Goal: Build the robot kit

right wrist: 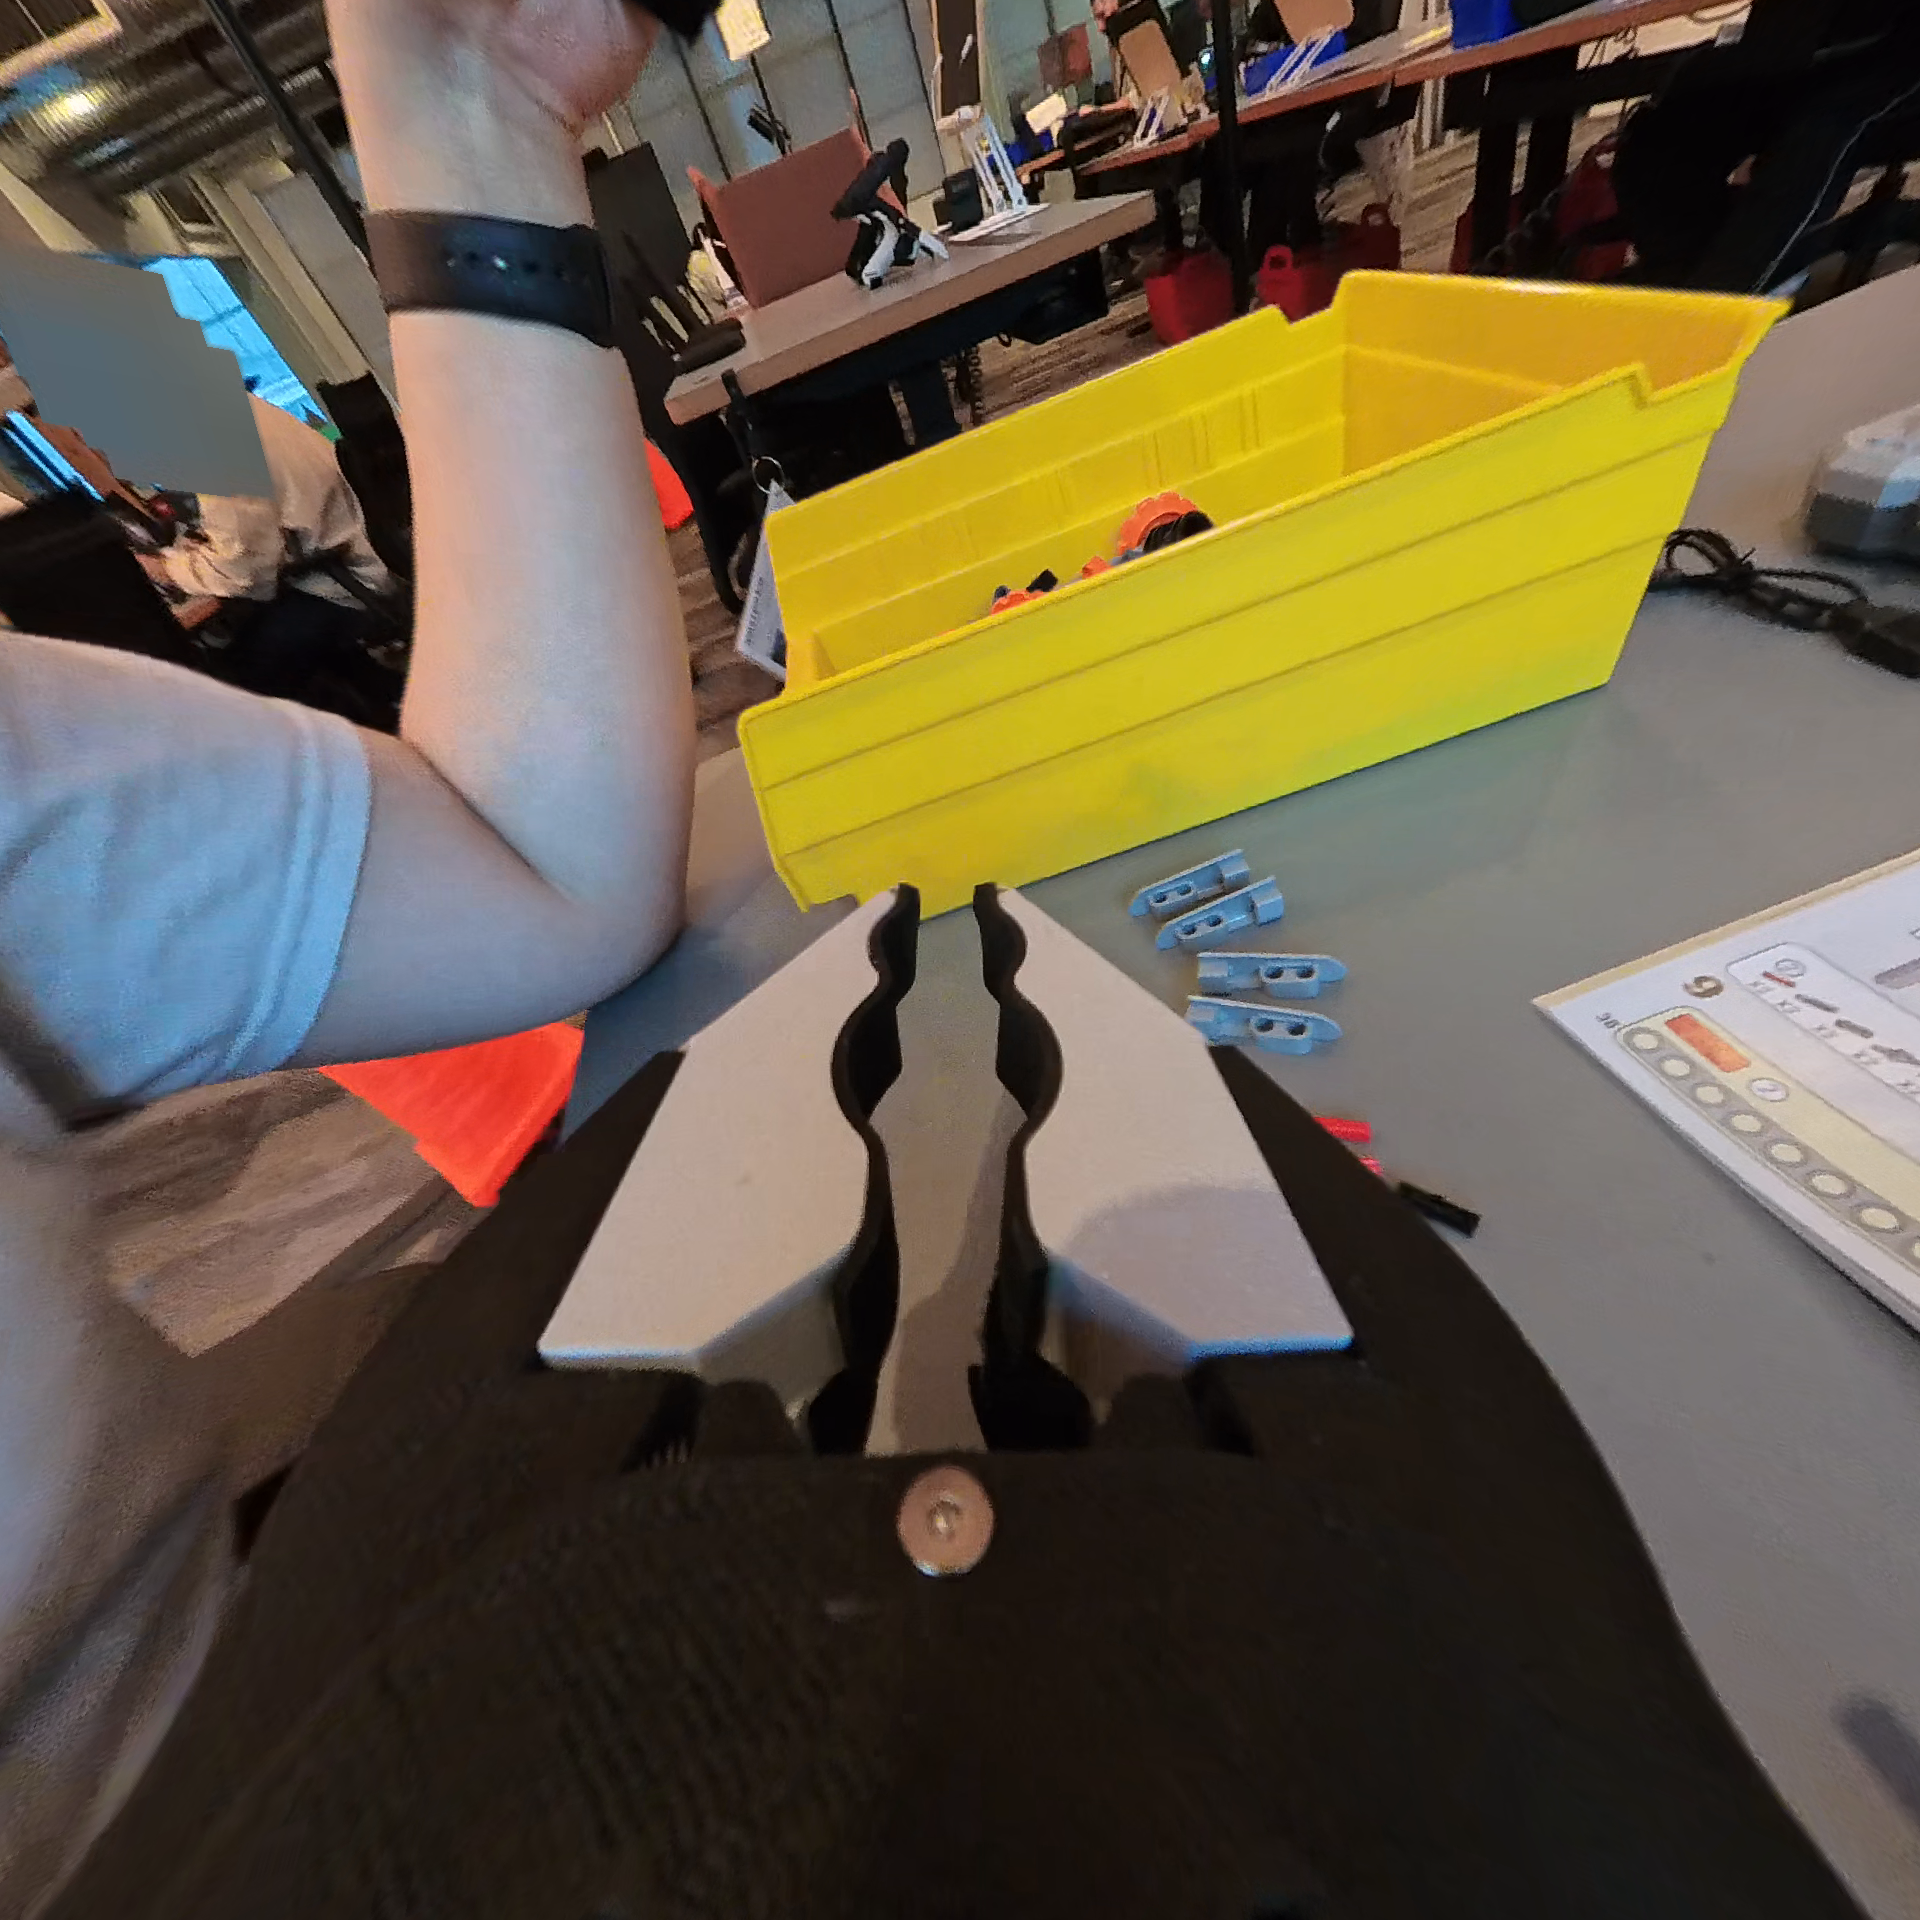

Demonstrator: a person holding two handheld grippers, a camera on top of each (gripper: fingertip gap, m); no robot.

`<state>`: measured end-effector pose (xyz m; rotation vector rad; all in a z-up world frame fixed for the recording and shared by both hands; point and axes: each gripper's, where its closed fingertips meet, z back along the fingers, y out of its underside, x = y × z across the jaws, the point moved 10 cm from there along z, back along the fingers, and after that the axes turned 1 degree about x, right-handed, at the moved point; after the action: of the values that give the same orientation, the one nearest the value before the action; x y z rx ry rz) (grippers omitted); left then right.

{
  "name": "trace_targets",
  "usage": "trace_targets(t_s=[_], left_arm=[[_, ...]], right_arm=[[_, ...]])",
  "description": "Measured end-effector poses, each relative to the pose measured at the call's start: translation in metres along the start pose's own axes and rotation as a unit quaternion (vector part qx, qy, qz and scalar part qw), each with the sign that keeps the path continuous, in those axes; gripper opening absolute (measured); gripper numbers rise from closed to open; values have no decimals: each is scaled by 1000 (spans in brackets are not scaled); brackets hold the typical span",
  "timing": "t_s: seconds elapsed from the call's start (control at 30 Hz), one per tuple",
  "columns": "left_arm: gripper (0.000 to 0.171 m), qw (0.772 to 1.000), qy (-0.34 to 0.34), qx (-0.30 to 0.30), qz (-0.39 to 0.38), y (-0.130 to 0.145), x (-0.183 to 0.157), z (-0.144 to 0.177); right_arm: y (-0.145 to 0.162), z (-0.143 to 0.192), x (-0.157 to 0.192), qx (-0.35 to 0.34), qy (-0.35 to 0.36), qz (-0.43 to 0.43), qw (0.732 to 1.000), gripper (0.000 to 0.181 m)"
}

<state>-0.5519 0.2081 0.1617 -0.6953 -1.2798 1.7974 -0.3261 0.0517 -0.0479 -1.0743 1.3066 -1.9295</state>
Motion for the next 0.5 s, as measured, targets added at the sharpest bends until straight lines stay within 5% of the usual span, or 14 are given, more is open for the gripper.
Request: trace_targets(t_s=[0.03,0.13,0.2,0.3,0.43,0.5], left_arm=[[71,999,23,-47,-4,-6,-8,5],[63,988,53,-148,-1,-1,-25,14],[66,985,33,-171,12,14,-28,16],[84,990,23,-134,46,46,-24,17],[79,994,61,-84,44,68,-17,33],[78,998,52,-1,22,77,-8,39]], right_arm=[[-1,-1,1,1,7,14,1000,10],[-2,-5,7,11,11,56,998,10],[-1,-9,11,17,8,71,997,10],[2,-14,16,31,-4,78,996,10],[3,-14,21,25,-22,61,998,10],[4,-12,21,26,-22,57,998,10]])
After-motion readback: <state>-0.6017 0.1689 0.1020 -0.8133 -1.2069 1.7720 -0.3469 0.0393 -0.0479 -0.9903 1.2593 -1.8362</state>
